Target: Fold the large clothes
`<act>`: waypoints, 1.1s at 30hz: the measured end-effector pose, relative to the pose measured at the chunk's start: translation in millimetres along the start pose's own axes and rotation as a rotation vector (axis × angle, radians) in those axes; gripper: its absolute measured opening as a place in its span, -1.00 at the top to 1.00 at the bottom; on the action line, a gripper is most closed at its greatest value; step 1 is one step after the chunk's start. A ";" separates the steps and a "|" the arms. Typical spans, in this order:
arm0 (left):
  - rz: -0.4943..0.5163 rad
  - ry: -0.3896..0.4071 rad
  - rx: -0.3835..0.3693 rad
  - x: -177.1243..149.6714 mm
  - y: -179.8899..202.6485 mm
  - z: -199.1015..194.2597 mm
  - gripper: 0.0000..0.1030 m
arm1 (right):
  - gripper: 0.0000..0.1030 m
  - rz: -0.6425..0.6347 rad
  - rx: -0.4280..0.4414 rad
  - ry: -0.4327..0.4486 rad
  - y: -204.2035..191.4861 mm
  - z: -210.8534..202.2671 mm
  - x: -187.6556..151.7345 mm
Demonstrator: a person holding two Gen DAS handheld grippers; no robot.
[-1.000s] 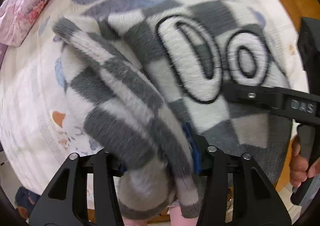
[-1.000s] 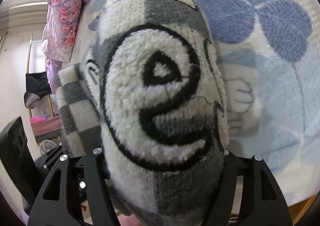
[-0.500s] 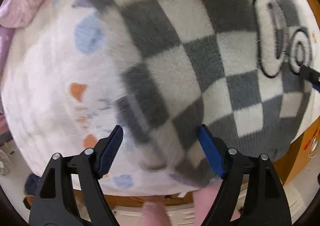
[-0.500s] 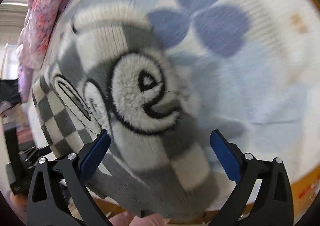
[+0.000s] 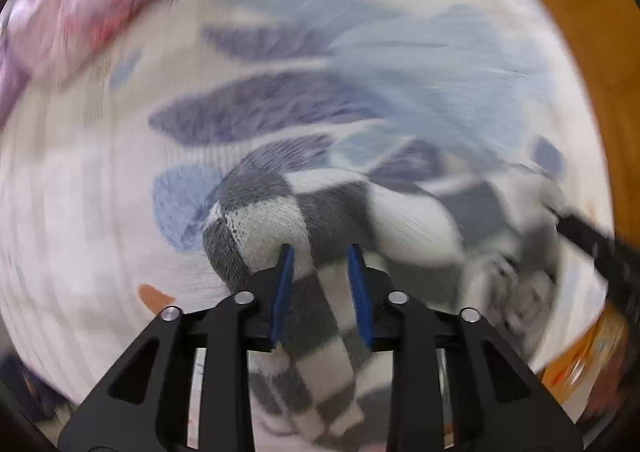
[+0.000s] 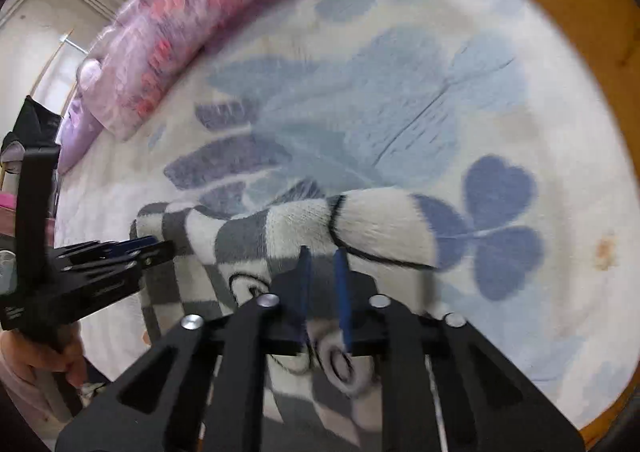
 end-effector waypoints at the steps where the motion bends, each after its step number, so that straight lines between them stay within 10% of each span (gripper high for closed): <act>1: -0.040 -0.009 0.004 7.0 -8.1 14.9 0.47 | 0.89 0.007 -0.047 -0.040 6.6 22.2 2.8; 6: -0.066 0.040 0.029 30.6 -19.5 50.1 0.43 | 1.00 0.217 0.046 -0.032 28.4 57.1 38.9; 12: 0.027 0.032 0.092 26.9 -14.3 27.4 0.43 | 1.00 0.179 -0.017 -0.022 16.9 44.1 44.3; 20: 0.078 0.034 0.077 -94.4 6.8 18.3 0.44 | 1.00 0.188 0.055 -0.089 42.8 10.3 -73.5; 26: 0.037 0.023 0.033 -153.8 3.7 30.0 0.44 | 1.00 0.243 -0.078 -0.241 90.7 31.2 -201.7; 30: 0.040 -0.012 0.010 -179.3 8.9 18.6 0.44 | 0.99 0.378 -0.067 -0.247 92.9 13.2 -207.3; 33: 0.151 -0.045 0.025 -200.9 39.7 16.7 0.46 | 0.89 0.238 -0.001 -0.160 56.0 -3.7 -176.2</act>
Point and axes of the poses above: each gripper's, at about its wrist camera, not at the fingertips, and z roughly the way its jaws point, y to its right, x to its top, the point moved 10 cm from there along z, roughly the way its jaws point, and after that the axes turned 8 degrees about z, right-handed, at the moved point
